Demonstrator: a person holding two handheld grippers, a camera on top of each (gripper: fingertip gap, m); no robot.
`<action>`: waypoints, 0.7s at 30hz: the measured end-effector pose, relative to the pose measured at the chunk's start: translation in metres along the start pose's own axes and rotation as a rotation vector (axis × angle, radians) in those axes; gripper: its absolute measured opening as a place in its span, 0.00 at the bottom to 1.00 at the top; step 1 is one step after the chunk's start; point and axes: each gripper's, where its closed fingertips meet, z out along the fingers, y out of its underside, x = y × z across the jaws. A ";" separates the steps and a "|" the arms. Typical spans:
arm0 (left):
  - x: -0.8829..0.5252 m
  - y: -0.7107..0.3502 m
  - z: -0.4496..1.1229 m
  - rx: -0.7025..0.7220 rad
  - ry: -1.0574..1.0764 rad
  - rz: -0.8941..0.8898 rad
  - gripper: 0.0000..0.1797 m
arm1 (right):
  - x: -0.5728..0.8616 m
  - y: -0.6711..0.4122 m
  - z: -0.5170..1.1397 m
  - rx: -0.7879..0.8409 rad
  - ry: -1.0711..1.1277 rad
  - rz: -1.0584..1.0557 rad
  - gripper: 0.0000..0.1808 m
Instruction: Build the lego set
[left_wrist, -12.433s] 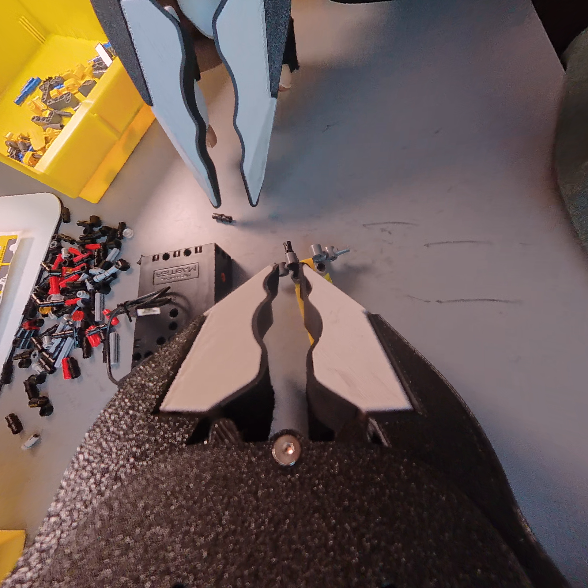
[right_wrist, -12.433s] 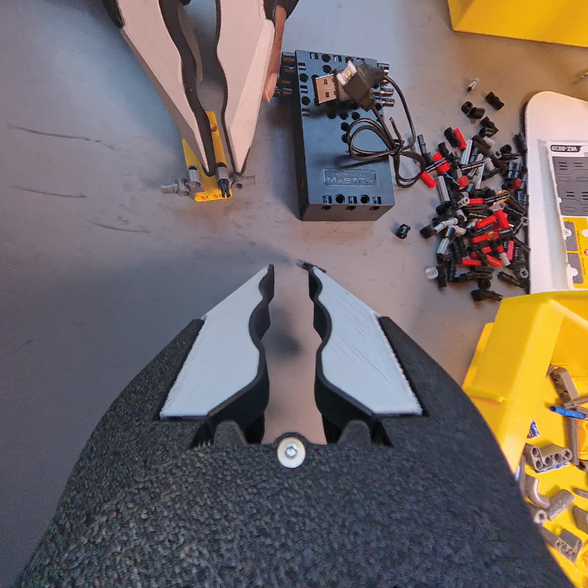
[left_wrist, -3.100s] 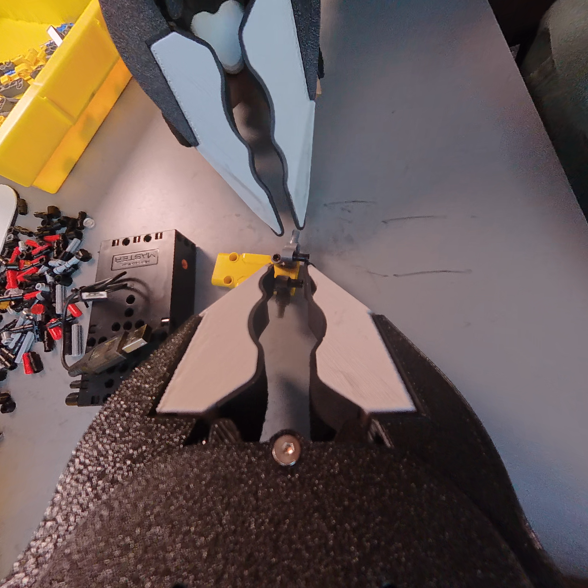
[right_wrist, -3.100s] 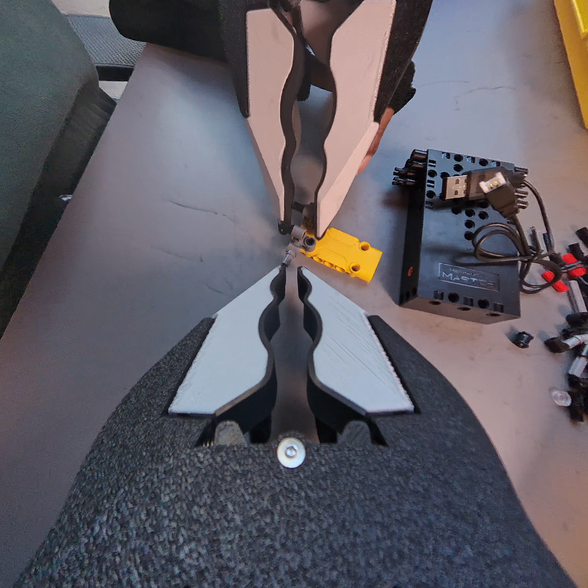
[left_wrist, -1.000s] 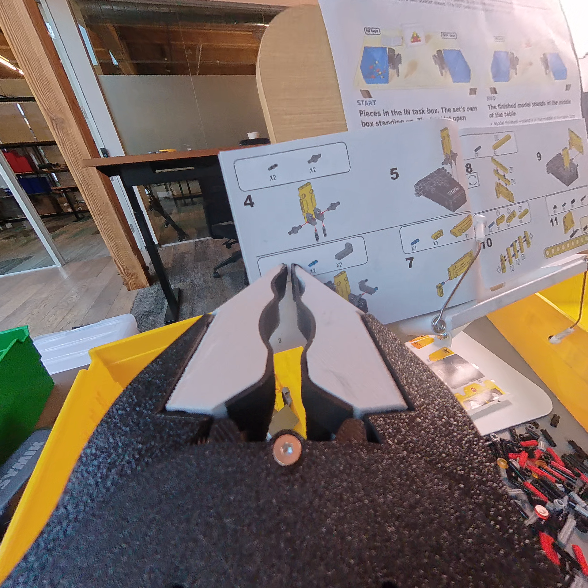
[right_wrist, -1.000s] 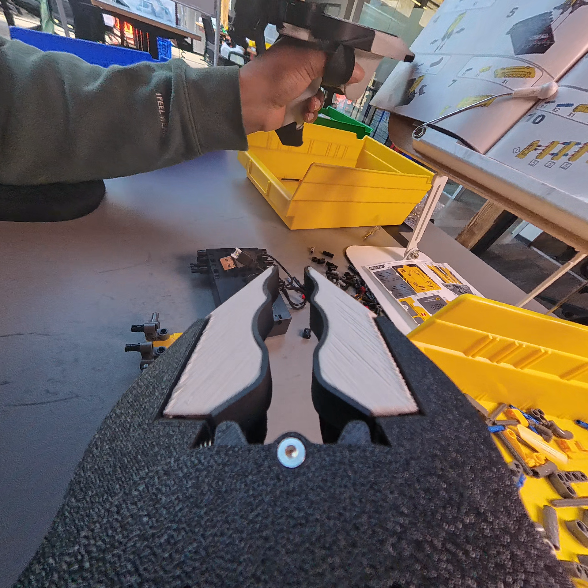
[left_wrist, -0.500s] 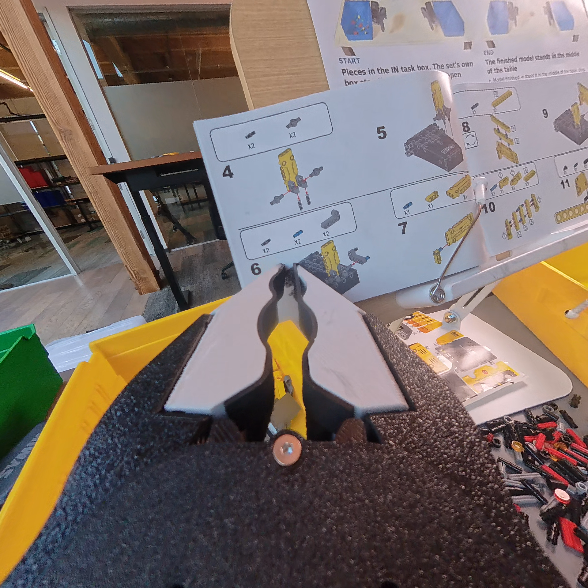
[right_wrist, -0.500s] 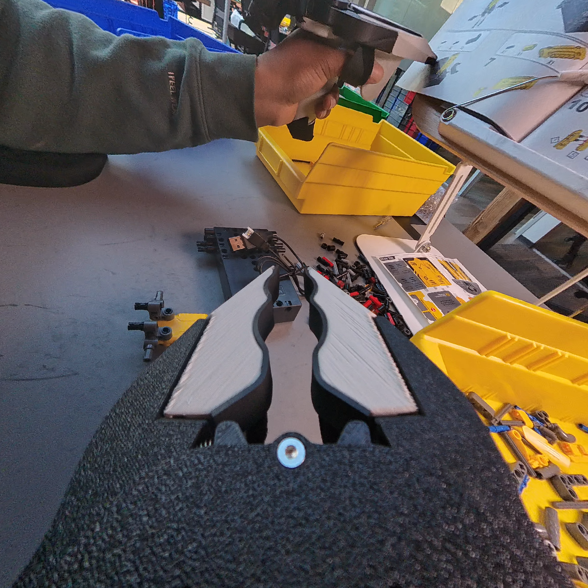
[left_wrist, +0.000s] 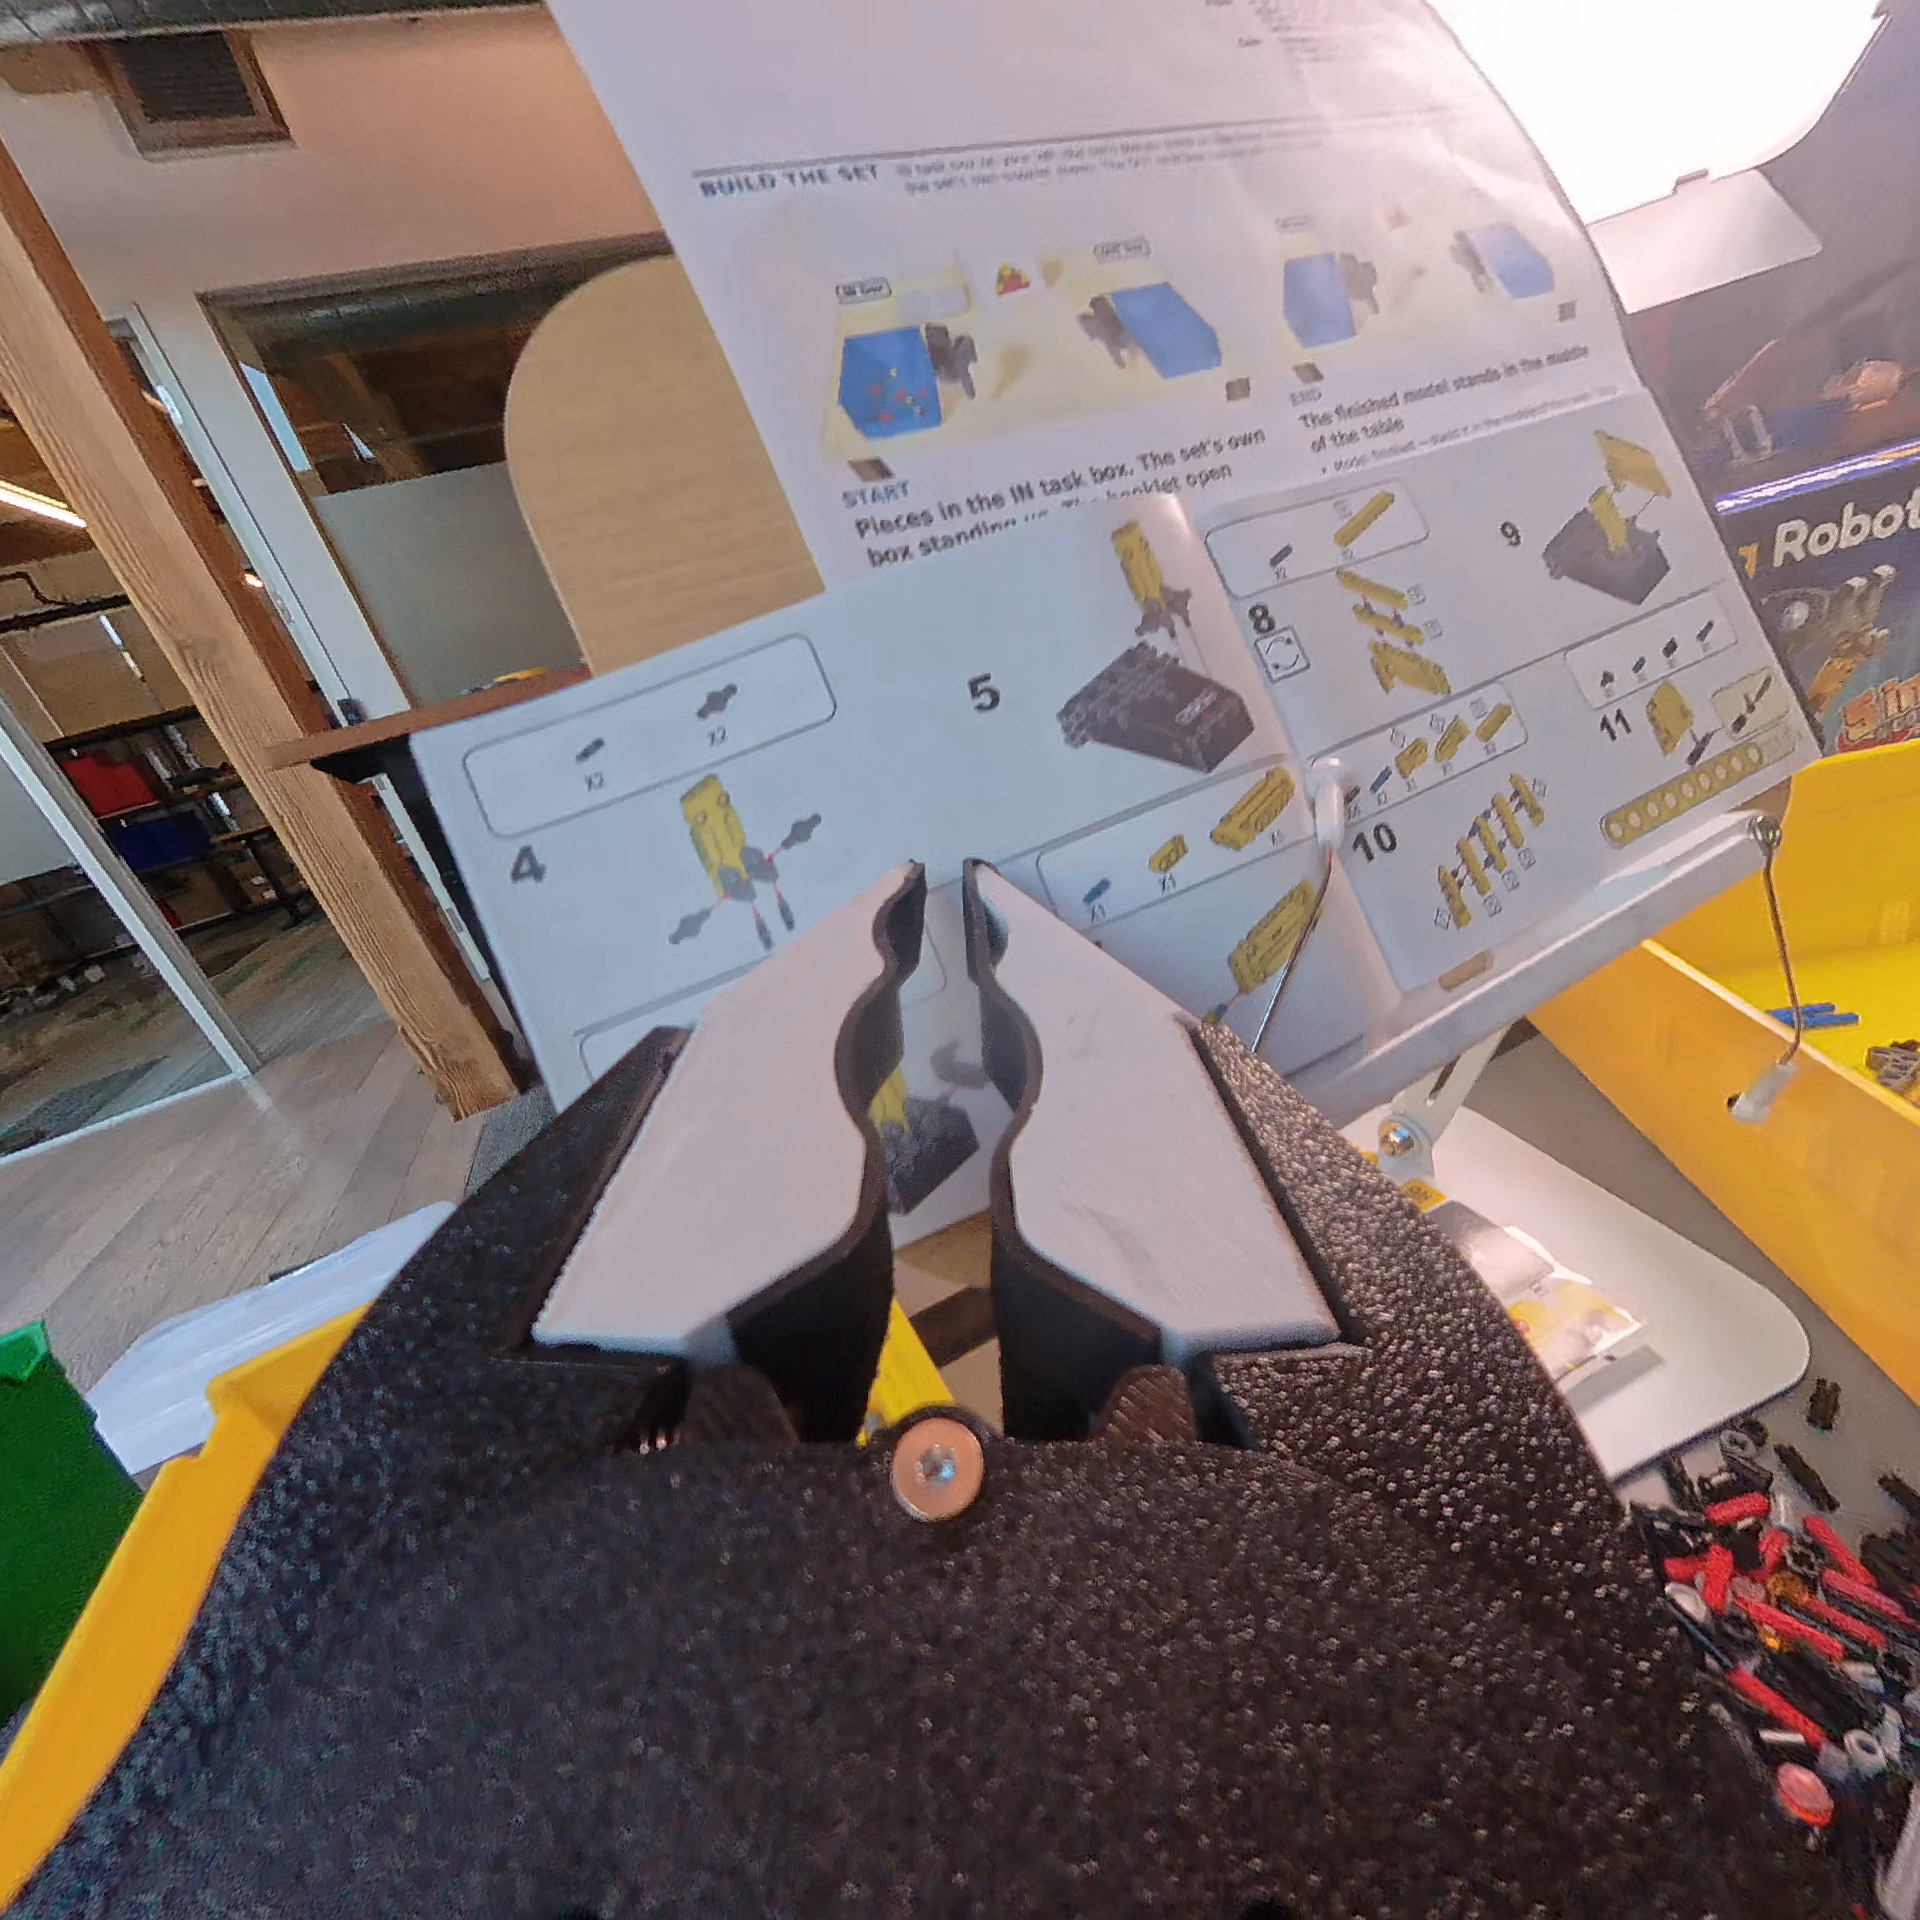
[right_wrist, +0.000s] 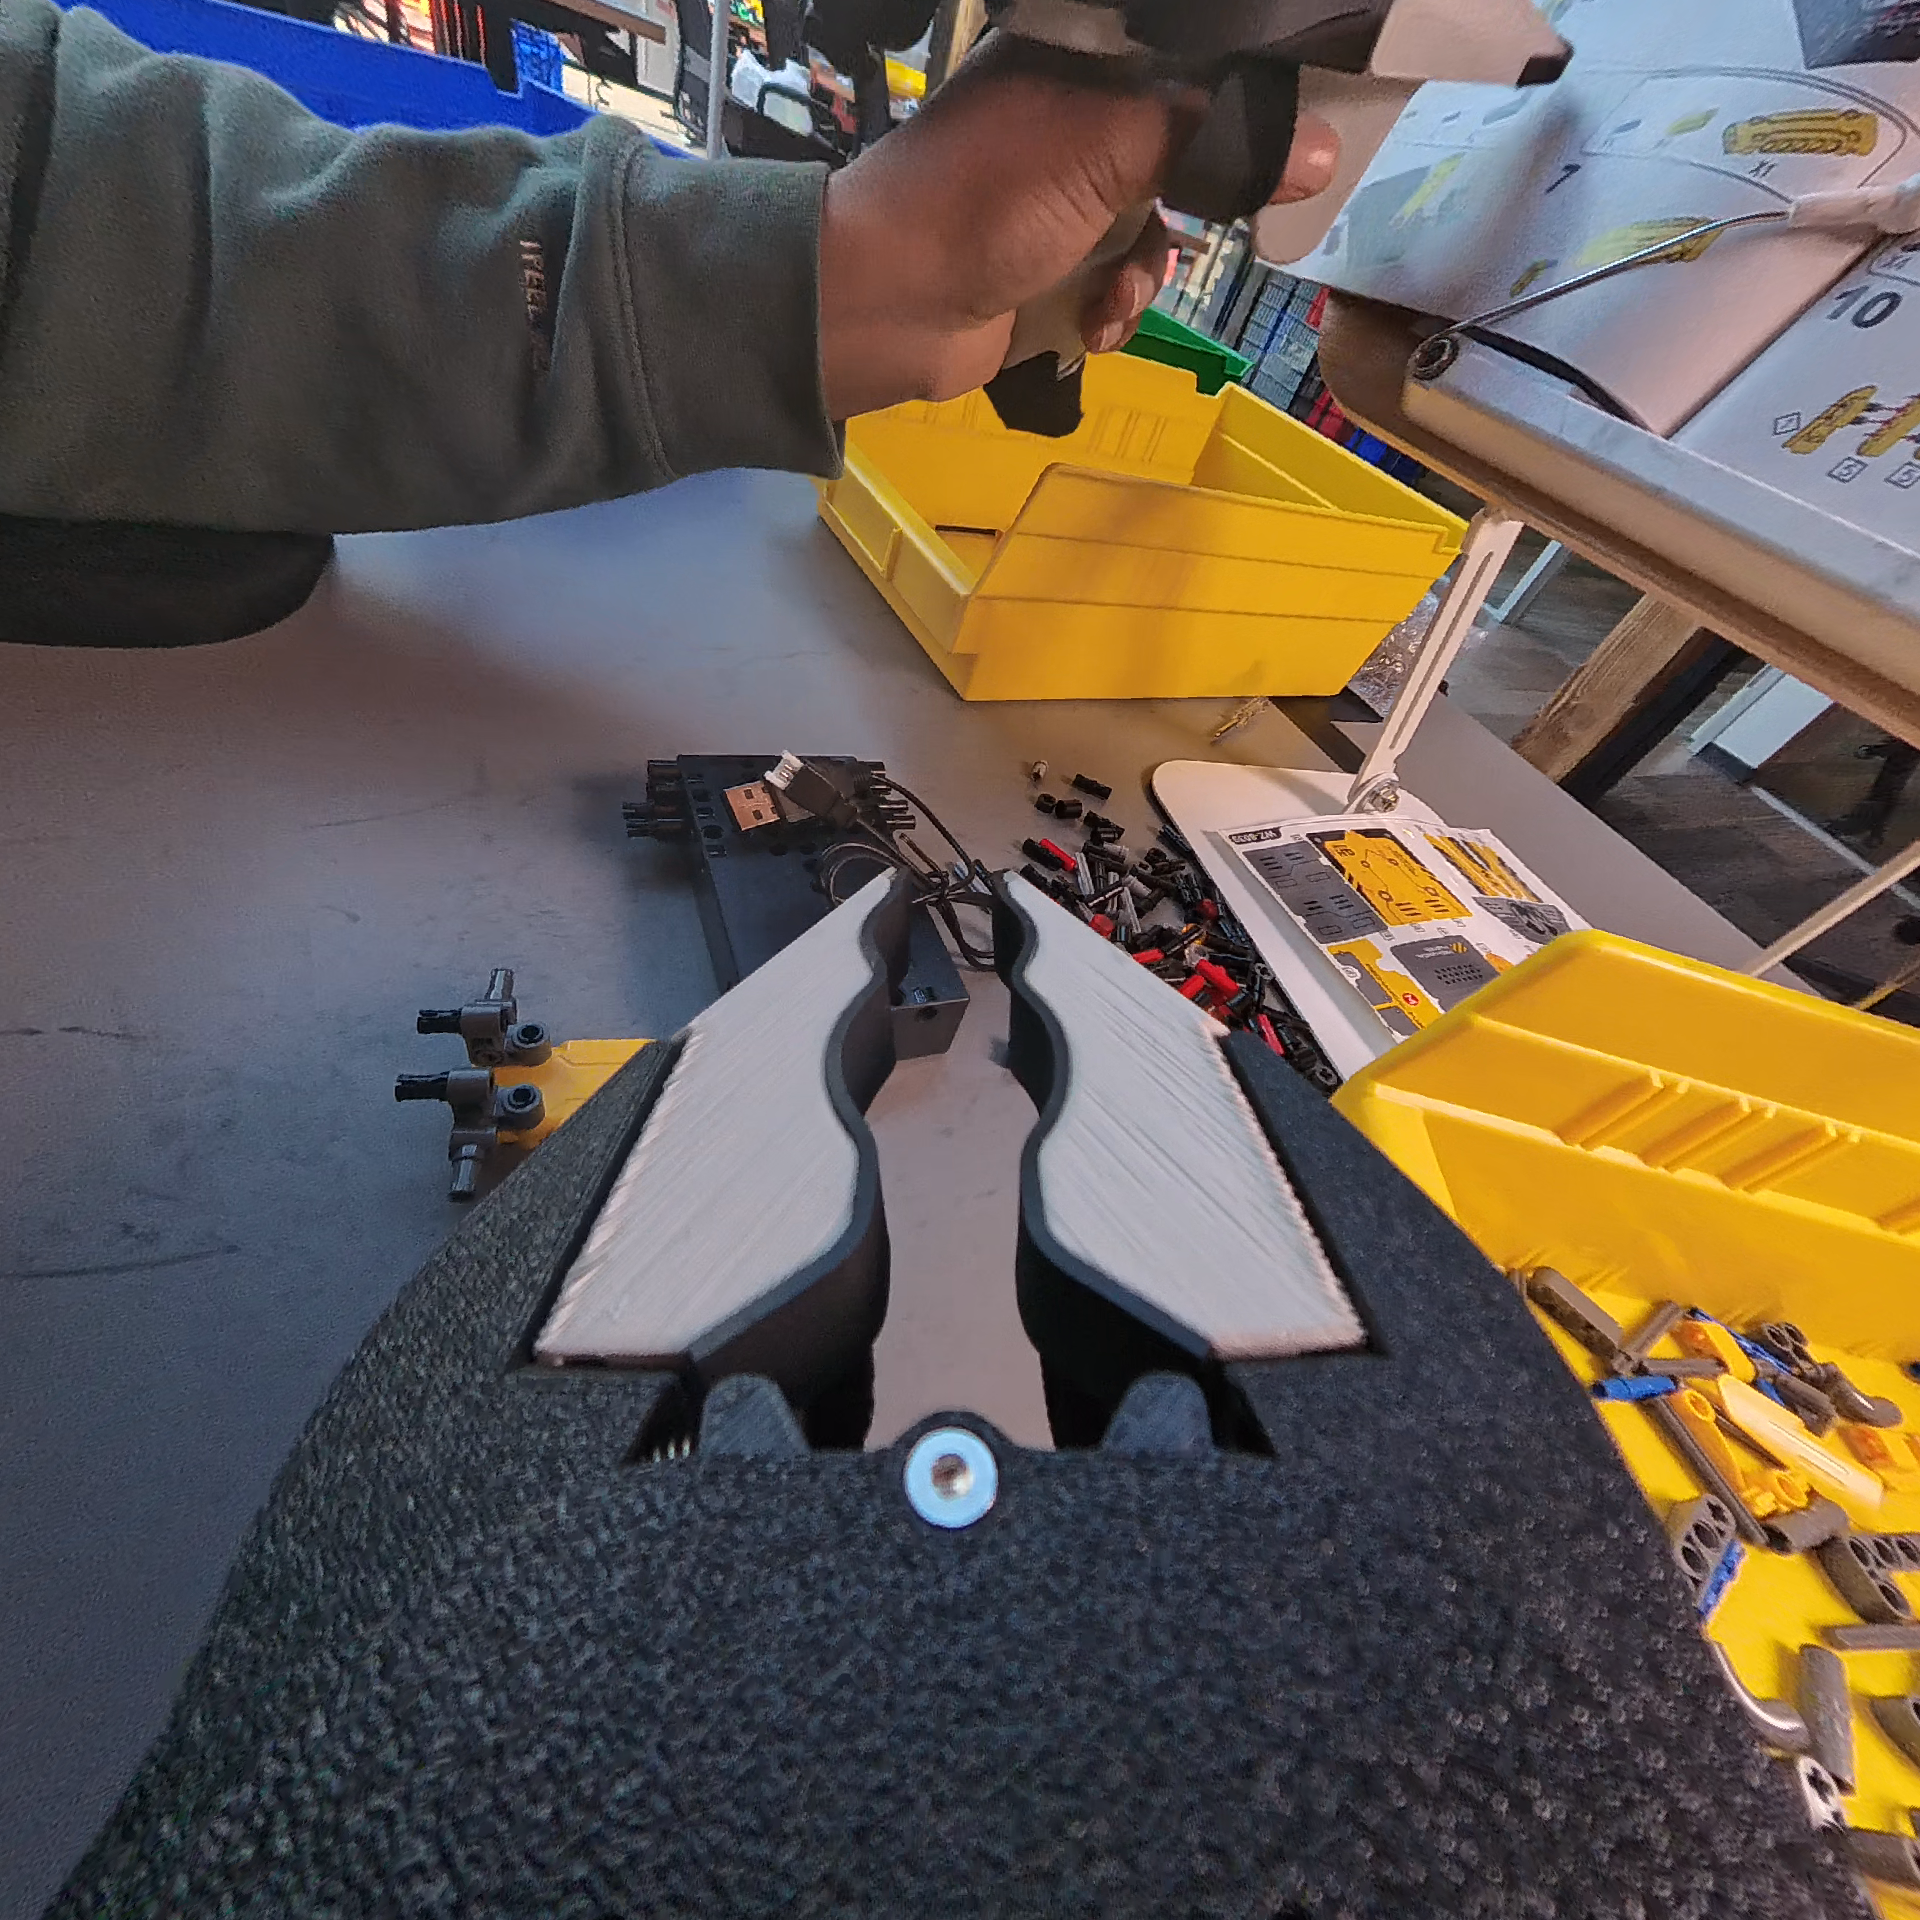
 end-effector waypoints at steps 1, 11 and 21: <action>0.002 -0.007 0.004 0.013 0.003 0.006 0.03 | 0.001 0.000 0.000 0.002 0.001 0.004 0.07; 0.028 -0.027 0.034 0.035 0.058 0.016 0.02 | -0.003 0.002 -0.001 -0.013 0.000 -0.032 0.07; 0.031 -0.022 0.036 0.033 0.070 0.022 0.02 | -0.003 0.002 -0.001 -0.013 -0.007 -0.025 0.07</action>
